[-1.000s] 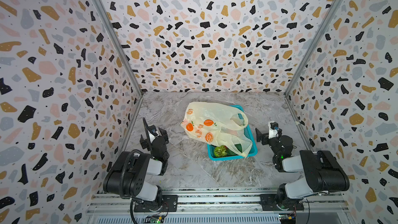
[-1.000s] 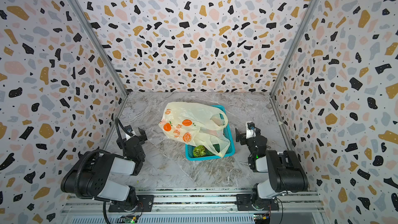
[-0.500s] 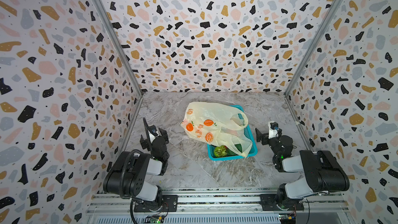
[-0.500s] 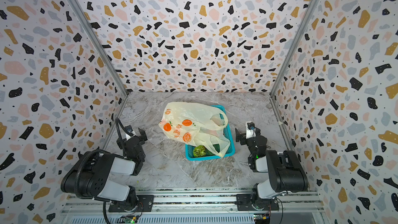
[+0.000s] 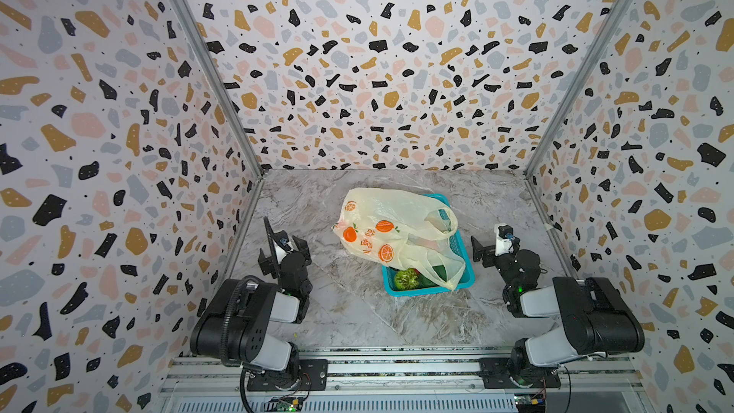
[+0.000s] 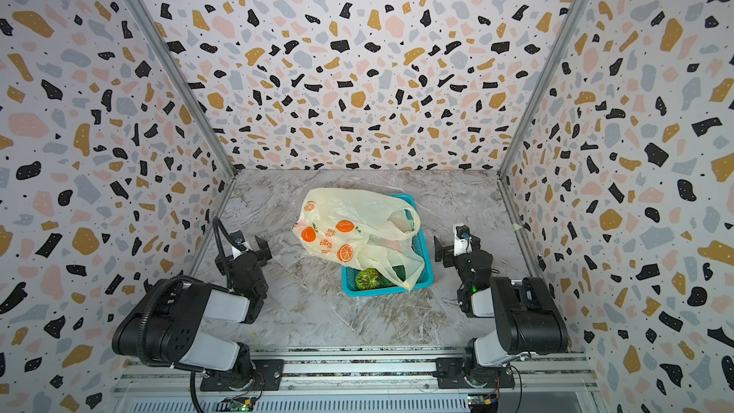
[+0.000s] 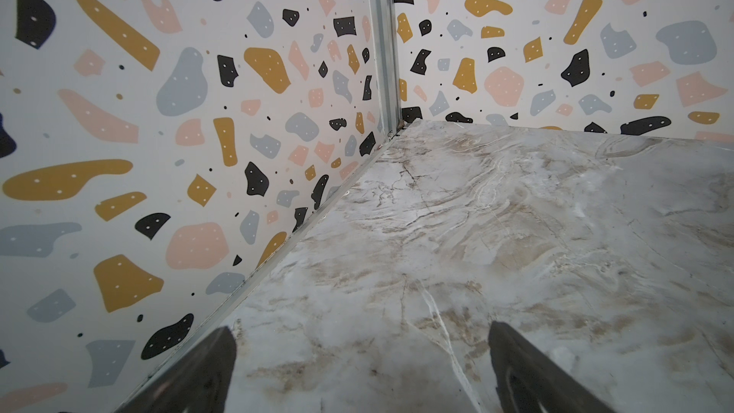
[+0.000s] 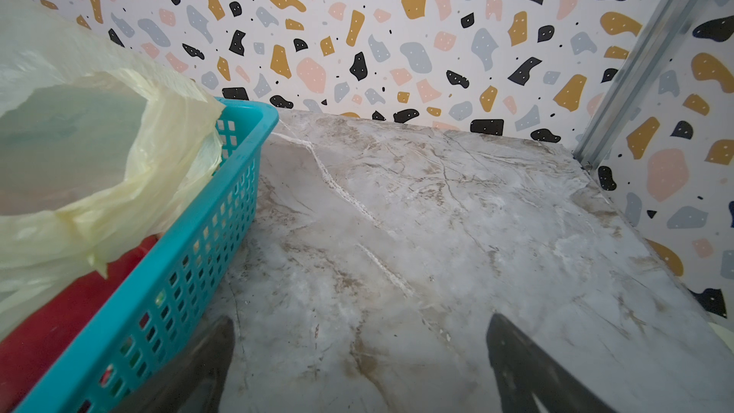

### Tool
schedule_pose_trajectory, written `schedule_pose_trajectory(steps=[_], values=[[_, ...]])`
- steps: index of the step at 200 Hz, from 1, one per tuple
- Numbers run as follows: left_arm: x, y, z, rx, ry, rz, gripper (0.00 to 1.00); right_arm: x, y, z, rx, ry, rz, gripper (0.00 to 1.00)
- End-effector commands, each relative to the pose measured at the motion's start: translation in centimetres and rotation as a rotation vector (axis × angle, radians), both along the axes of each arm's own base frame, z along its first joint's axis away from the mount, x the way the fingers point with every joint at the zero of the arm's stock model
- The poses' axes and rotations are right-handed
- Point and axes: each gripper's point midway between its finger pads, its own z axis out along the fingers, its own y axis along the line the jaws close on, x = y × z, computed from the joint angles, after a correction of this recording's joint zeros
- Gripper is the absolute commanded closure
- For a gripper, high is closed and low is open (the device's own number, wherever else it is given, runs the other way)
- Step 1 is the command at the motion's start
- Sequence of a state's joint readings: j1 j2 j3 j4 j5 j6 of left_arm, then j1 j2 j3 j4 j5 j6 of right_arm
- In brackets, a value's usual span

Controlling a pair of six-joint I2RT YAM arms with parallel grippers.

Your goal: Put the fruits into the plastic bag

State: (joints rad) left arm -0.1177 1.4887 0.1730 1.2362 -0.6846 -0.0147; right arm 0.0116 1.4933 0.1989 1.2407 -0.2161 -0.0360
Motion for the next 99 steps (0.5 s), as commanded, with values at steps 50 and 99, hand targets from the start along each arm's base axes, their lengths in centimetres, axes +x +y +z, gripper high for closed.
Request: schedule_pose_trajectory(steps=[50,99], values=[[0.55,0.11,1.85,-0.016,-0.076,0.003,0.01,0.12,0.14,0.46,-0.012,-0.017,0.007,0.01],[0.62,0.16,1.86,-0.024,-0.077,-0.005,0.01,0.24,0.13,0.43,-0.009,-0.014,0.006,0.01]])
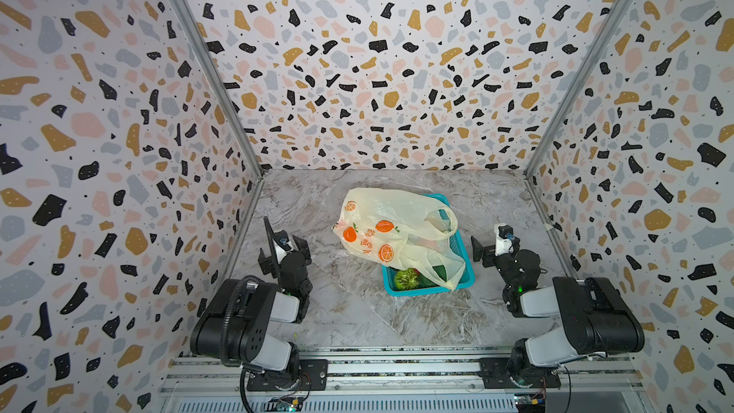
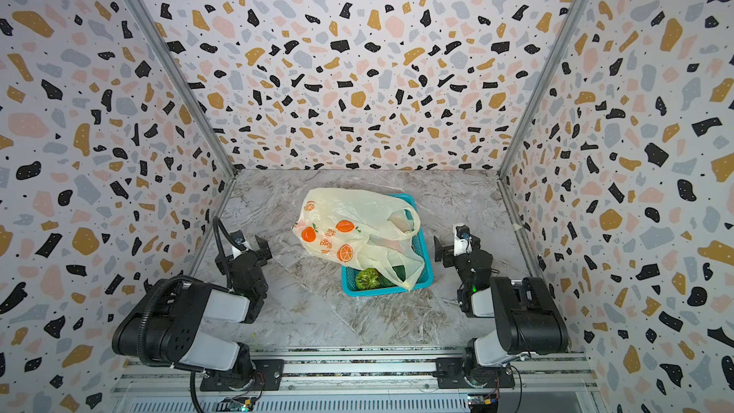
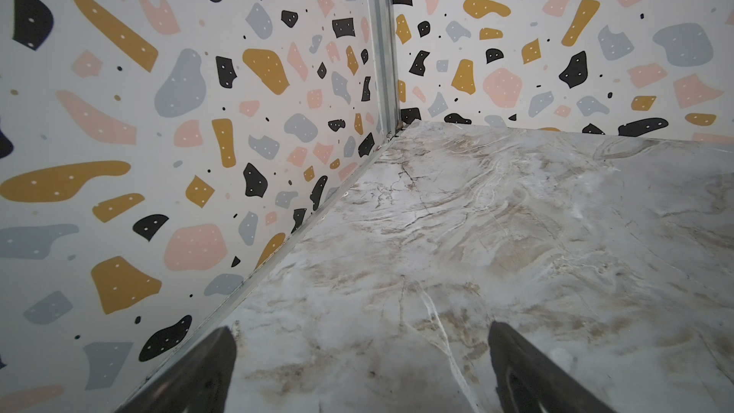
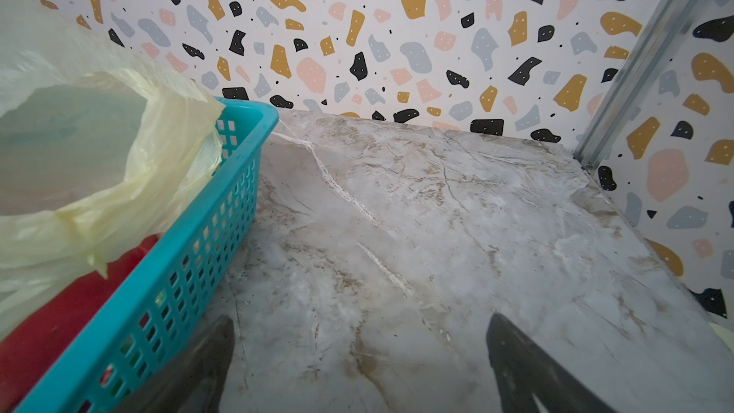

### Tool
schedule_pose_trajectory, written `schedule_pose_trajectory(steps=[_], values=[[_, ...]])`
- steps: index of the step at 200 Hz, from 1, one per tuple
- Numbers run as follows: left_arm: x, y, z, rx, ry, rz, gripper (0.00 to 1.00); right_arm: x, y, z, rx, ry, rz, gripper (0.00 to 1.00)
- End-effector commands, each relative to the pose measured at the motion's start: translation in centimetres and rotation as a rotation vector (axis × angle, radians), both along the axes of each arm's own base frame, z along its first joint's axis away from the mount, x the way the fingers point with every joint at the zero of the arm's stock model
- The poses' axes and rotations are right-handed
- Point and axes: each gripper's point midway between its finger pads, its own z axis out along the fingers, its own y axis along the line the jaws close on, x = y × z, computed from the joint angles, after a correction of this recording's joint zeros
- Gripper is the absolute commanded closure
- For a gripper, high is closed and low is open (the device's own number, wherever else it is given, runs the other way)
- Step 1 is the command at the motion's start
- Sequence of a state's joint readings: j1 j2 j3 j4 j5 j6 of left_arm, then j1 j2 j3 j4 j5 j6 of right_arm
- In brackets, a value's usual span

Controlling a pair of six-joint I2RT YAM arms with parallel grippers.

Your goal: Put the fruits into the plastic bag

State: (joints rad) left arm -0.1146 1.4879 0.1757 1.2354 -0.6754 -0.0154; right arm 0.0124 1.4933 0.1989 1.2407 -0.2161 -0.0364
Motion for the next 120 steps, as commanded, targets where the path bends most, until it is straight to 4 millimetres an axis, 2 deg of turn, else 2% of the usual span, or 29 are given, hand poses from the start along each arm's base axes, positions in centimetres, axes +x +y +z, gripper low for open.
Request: schedule_pose_trajectory(steps=[1,17,28,31,32,36,41,47,64,73,81,92,100,107,113,120], values=[[0.5,0.2,1.8,-0.022,-0.075,0.001,0.01,0.2,0.1,0.4,-0.009,-0.013,0.004,0.01],[1.2,0.1,1.6,-0.035,-0.053,-0.032,0.00,0.2,0.0,0.6,-0.012,-0.018,-0.005,0.01],[1.4,0.3,2.9,-0.026,-0.084,-0.026,0.01,0.8,-0.6,1.3,-0.011,-0.014,-0.065,0.01],[1.8,0.3,2.7,-0.034,-0.051,-0.023,0.01,1.1,-0.6,1.7,-0.017,-0.009,-0.070,0.01],[2.4,0.2,3.4,-0.035,-0.052,-0.026,0.00,1.2,-0.6,1.7,-0.018,0.000,-0.071,0.01],[3.4,0.0,3.9,-0.066,-0.015,-0.026,0.00,1.5,-0.6,2.0,-0.024,0.019,-0.079,0.01],[4.0,0.3,3.3,-0.097,0.085,0.003,0.01,2.0,-0.7,2.6,-0.026,0.045,-0.099,0.01],[4.4,0.7,3.7,-0.097,0.129,0.042,0.01,2.6,-1.0,3.8,-0.004,0.077,-0.137,0.01],[3.3,2.3,5.3,-0.085,0.093,0.172,0.00,2.9,-1.7,6.2,0.108,0.086,-0.221,0.01],[2.3,3.3,7.1,-0.096,0.014,0.253,0.00,2.5,-2.5,7.6,0.220,0.069,-0.303,0.01],[1.7,4.1,8.6,-0.117,-0.019,0.332,0.01,2.2,-2.8,7.9,0.302,0.088,-0.343,0.01],[1.5,4.5,9.9,-0.143,0.031,0.393,0.00,1.8,-2.6,7.7,0.400,0.148,-0.362,0.01],[1.8,4.0,10.7,-0.173,0.058,0.386,0.01,1.5,-1.6,7.8,0.429,0.174,-0.332,0.01],[2.3,2.7,11.5,-0.194,0.075,0.343,0.00,1.2,-0.9,7.9,0.445,0.185,-0.315,0.01],[2.8,1.0,12.2,-0.204,0.087,0.283,0.01,0.8,-0.1,8.0,0.450,0.200,-0.296,0.01],[3.3,-1.8,13.4,-0.201,0.093,0.189,0.01,0.6,0.3,8.1,0.454,0.213,-0.289,0.01]])
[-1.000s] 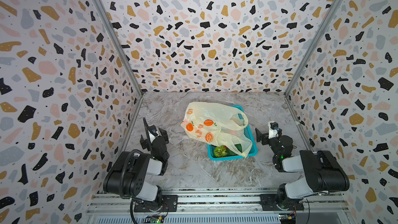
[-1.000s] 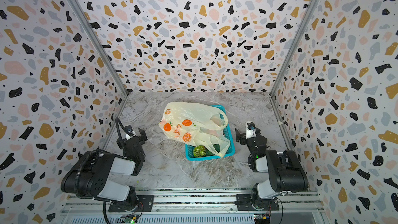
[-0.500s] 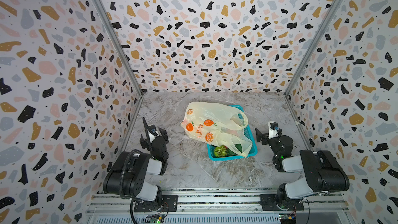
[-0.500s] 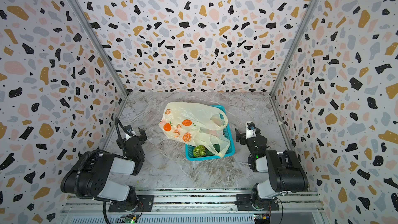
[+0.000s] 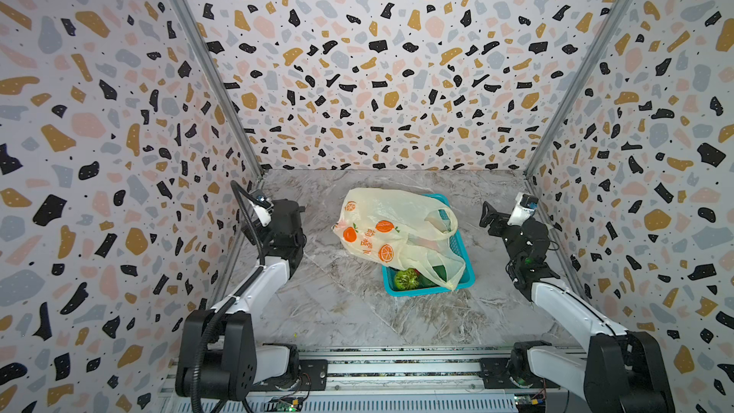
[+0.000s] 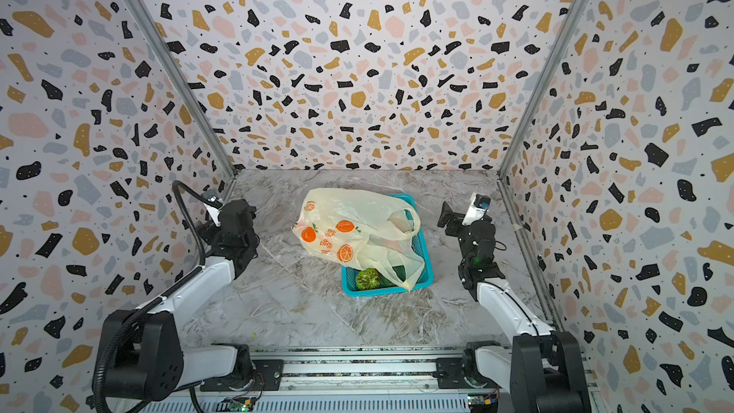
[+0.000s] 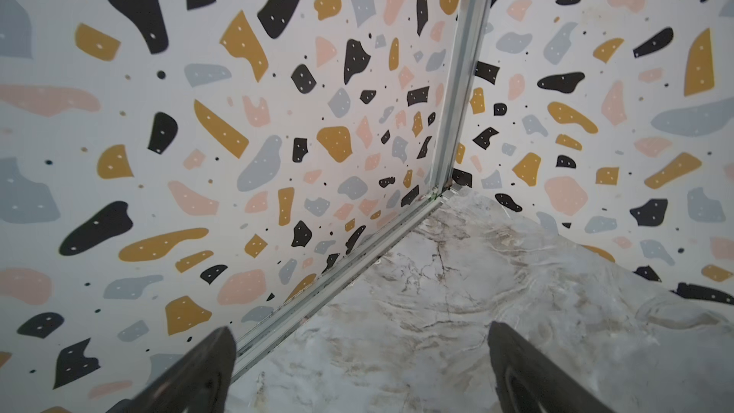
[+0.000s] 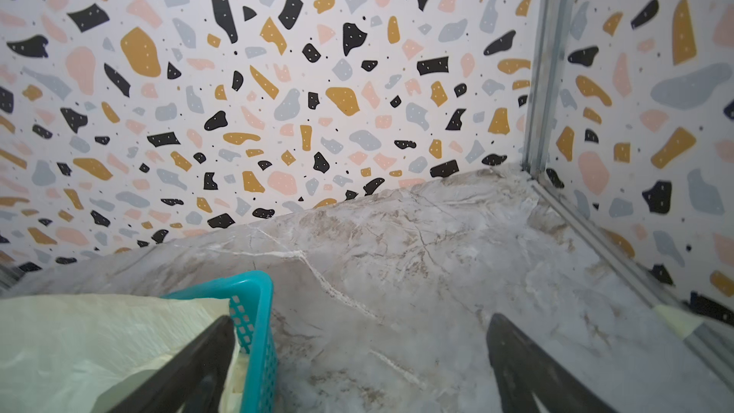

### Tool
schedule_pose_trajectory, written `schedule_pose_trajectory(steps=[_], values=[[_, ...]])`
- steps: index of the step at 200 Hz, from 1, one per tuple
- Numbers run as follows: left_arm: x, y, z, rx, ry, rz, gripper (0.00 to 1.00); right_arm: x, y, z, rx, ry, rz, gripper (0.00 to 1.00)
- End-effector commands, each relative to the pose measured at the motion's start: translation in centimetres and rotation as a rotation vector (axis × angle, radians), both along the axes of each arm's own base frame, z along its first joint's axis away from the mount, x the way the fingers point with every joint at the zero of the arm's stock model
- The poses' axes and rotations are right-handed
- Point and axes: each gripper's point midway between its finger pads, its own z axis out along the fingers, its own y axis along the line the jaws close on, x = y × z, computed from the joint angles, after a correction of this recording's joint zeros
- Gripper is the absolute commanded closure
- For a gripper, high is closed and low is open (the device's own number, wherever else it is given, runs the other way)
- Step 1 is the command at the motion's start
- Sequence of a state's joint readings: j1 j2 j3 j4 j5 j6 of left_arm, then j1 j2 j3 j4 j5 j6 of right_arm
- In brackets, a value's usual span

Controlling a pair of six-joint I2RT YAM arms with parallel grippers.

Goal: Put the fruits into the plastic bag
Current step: 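Reach the left gripper to the cream bag's edge and grasp it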

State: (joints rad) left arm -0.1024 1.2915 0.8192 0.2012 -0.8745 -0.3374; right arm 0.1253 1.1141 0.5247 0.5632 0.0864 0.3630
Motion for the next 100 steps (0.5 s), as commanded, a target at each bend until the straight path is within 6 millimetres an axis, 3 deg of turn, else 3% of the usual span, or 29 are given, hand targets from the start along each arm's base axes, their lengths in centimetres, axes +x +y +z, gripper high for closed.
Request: schedule_pose_trajectory(steps=[1,24,36,51,80,100], values=[[-0.9,-4.6,1.2,-0.038,0.100,-0.095,0.01,-1.5,1.1,-3.1,0.130,0.180,-0.015,0.01],[-1.9,-15.8,3.8,0.015,0.129,-0.431,0.01,-2.3,3.0,-3.1,0.118,0.253,0.064,0.01],[-3.6,-22.2,3.3,0.029,0.174,-0.646,0.01,-2.7,3.5,-3.3,0.096,0.289,0.091,0.00],[-6.3,-28.7,1.3,0.060,0.274,-0.876,0.01,-3.0,3.6,-3.2,0.063,0.310,0.108,0.02],[-10.8,-34.2,-2.9,0.218,0.485,-1.024,0.00,-3.2,3.0,-2.9,-0.006,0.301,0.089,0.02],[-12.6,-36.1,-5.1,0.344,0.607,-1.053,0.00,-3.0,2.6,-3.0,-0.025,0.301,0.070,0.03]])
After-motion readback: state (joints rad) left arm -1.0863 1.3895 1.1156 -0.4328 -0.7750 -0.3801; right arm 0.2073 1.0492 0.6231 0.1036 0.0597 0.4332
